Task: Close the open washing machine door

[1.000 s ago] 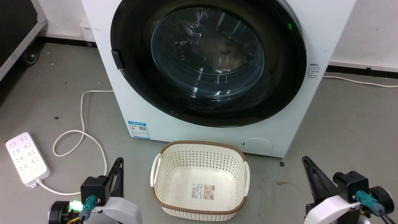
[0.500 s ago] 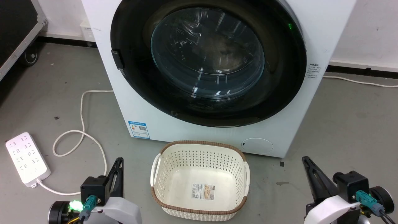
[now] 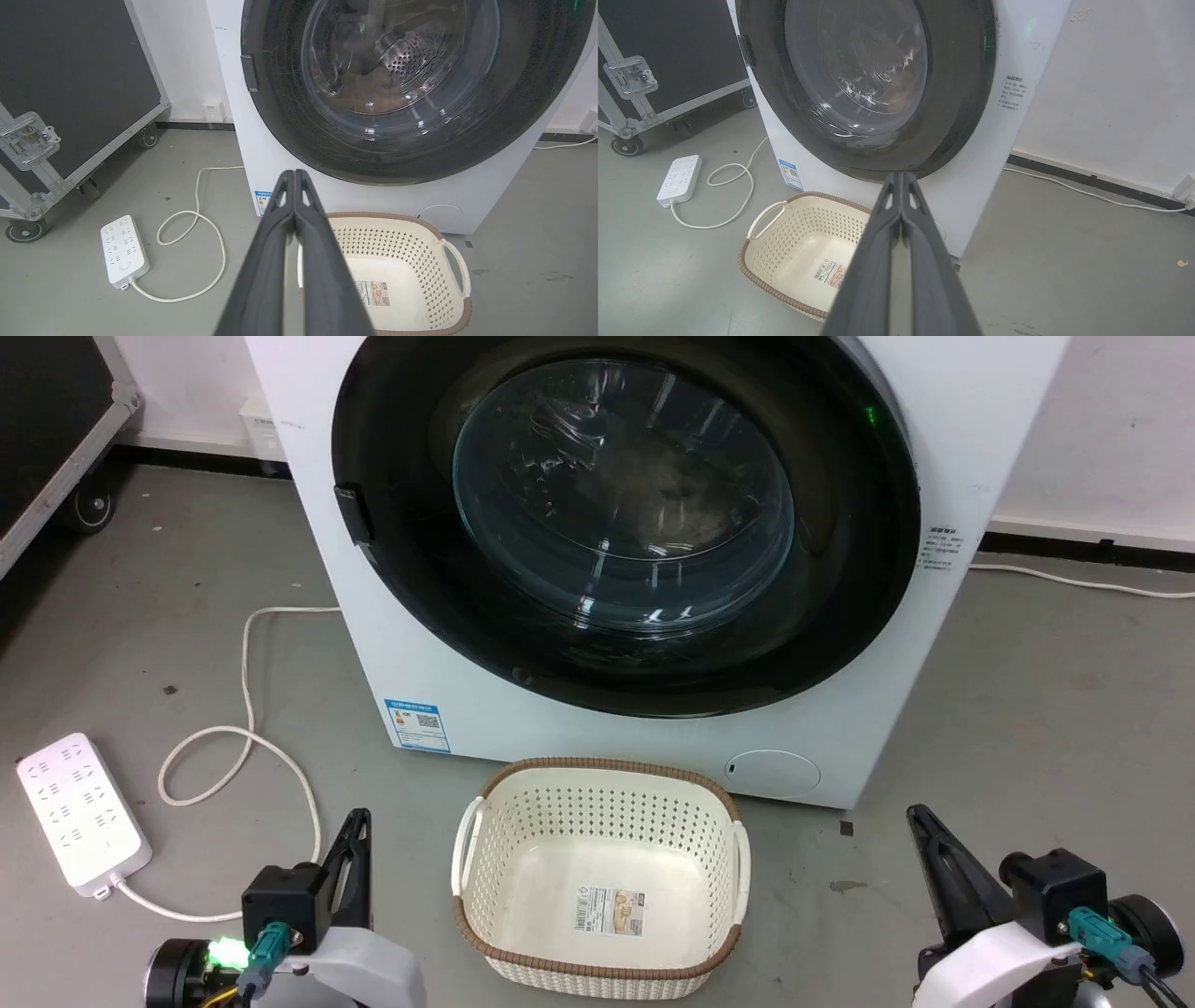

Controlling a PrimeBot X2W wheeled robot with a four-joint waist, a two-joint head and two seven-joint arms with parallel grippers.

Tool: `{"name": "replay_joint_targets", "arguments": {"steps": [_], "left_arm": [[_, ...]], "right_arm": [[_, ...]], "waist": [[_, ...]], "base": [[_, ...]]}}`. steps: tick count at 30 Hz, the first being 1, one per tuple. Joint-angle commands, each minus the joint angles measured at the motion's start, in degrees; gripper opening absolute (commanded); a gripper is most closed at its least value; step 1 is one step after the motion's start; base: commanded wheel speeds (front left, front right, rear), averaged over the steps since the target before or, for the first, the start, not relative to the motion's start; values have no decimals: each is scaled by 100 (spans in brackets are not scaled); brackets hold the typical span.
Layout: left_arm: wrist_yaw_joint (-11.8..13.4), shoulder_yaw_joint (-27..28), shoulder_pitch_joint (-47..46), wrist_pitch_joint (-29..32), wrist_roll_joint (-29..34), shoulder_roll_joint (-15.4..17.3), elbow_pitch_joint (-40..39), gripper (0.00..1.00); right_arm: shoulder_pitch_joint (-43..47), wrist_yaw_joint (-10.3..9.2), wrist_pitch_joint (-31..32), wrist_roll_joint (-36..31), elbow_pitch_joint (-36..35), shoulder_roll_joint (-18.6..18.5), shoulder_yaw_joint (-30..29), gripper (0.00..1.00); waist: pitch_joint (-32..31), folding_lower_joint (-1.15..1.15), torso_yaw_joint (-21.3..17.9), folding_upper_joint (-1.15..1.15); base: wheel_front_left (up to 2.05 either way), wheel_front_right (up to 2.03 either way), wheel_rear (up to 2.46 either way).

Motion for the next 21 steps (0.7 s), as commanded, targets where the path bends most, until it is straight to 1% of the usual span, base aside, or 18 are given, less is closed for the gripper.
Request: {"name": "replay_joint_targets", "arguments": {"steps": [1,21], "left_arm": [[14,4,-86,1,16,0,-26,0],[14,4,-86,1,16,0,-26,0]], "right_arm": [[-80,-4,3,-43,-28,27,-4,0],[-80,-4,3,-43,-28,27,-4,0]], "waist": [[0,0,0,0],[0,0,0,0]], "base": [[0,0,0],[0,0,0]]}}
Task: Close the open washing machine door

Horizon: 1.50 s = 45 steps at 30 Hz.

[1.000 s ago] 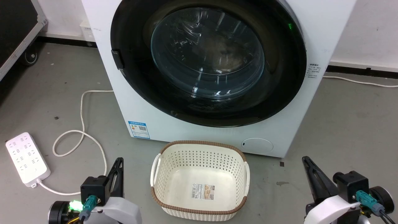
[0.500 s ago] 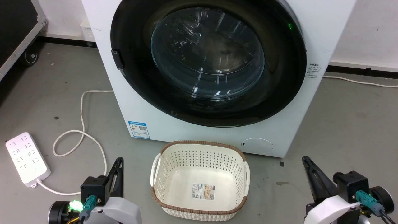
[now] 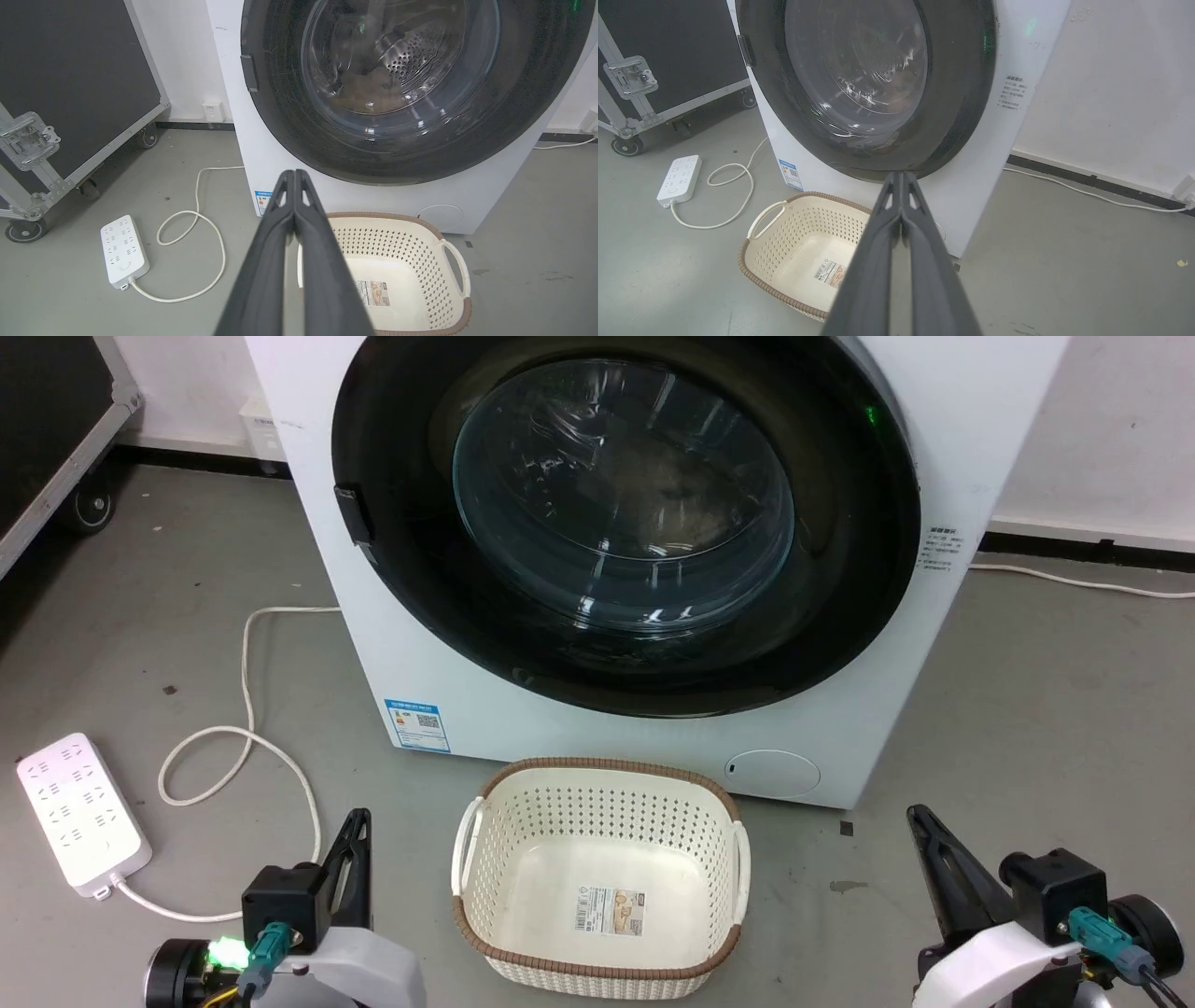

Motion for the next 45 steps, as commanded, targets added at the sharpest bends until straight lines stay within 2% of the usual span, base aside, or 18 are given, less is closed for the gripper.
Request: {"name": "replay_joint_targets", "arguments": {"steps": [1,45], "left_arm": [[14,4,-86,1,16,0,-26,0],[14,4,-86,1,16,0,-26,0]], "right_arm": [[-80,-4,3,-43,-28,27,-4,0],[-80,-4,3,-43,-28,27,-4,0]], "waist": [[0,0,0,0],[0,0,0,0]], "base": [[0,0,0],[0,0,0]]}}
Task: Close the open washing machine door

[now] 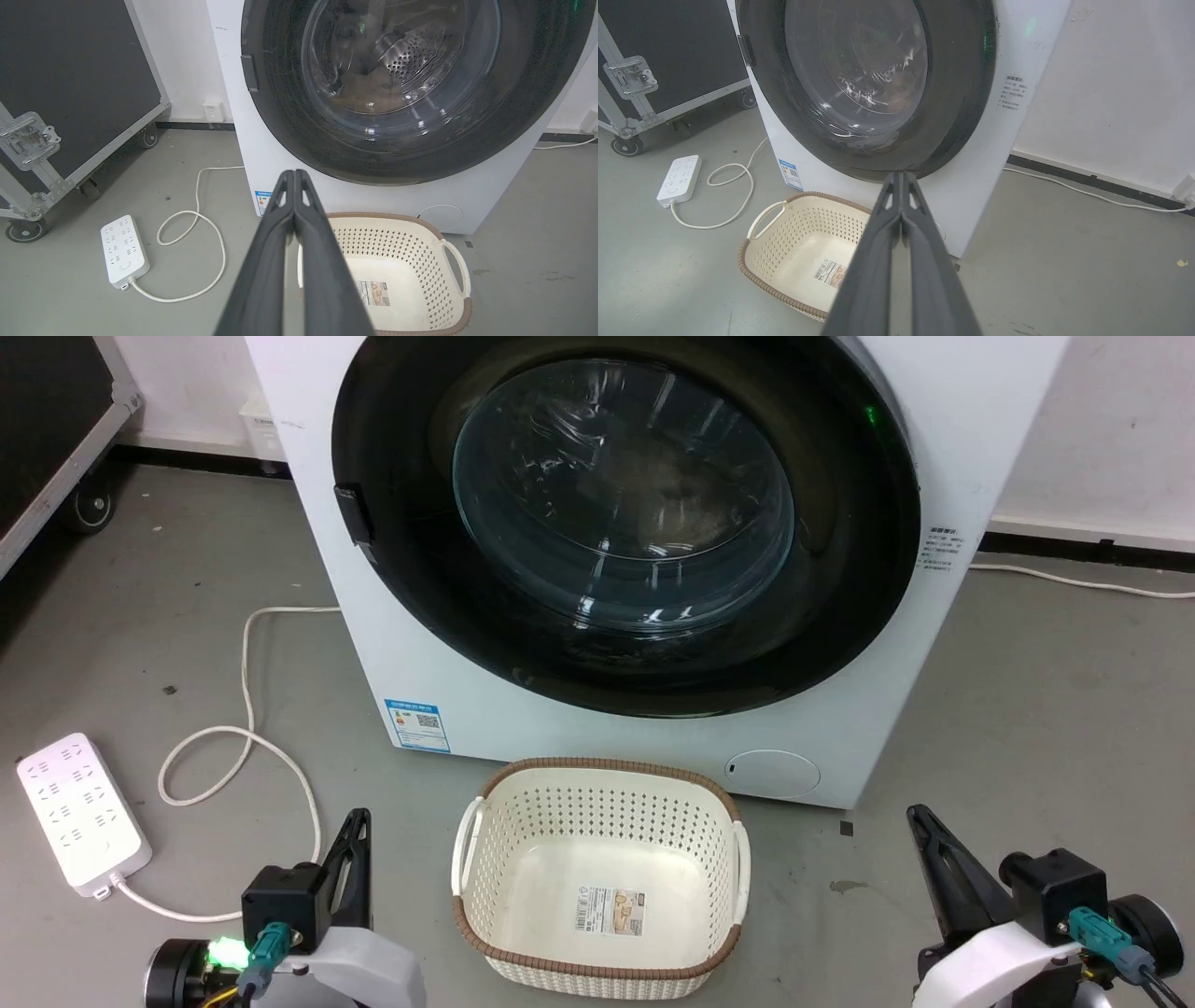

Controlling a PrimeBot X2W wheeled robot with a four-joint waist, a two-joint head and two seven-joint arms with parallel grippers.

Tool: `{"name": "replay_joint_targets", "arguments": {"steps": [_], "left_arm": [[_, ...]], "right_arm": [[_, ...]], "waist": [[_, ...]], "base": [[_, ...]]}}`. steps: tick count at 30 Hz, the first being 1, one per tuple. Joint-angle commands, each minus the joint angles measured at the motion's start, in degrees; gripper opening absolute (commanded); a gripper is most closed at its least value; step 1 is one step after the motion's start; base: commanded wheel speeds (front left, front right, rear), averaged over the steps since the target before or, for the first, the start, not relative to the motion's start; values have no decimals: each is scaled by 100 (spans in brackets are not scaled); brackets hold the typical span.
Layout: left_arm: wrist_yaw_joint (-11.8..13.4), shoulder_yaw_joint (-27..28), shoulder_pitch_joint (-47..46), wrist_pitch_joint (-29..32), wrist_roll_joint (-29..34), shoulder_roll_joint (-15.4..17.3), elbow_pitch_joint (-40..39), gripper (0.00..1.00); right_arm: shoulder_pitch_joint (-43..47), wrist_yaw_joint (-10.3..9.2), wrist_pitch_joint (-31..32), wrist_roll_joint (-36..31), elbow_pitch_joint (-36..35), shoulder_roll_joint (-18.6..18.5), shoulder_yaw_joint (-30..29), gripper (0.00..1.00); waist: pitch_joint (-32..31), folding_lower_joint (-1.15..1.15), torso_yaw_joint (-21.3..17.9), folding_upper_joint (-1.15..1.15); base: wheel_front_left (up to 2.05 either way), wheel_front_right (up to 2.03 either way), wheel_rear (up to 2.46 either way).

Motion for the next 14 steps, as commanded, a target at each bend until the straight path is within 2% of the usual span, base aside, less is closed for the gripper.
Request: {"name": "replay_joint_targets", "arguments": {"steps": [1,14], "left_arm": [[10,6,-86,1,16,0,-26,0],[10,6,-86,1,16,0,-26,0]], "right_arm": [[-80,-4,3,-42,-28,27,-2,0],[-80,-4,3,-42,-28,27,-2,0]], "waist": [[0,0,0,0],[0,0,0,0]], "base": [[0,0,0],[0,0,0]]}}
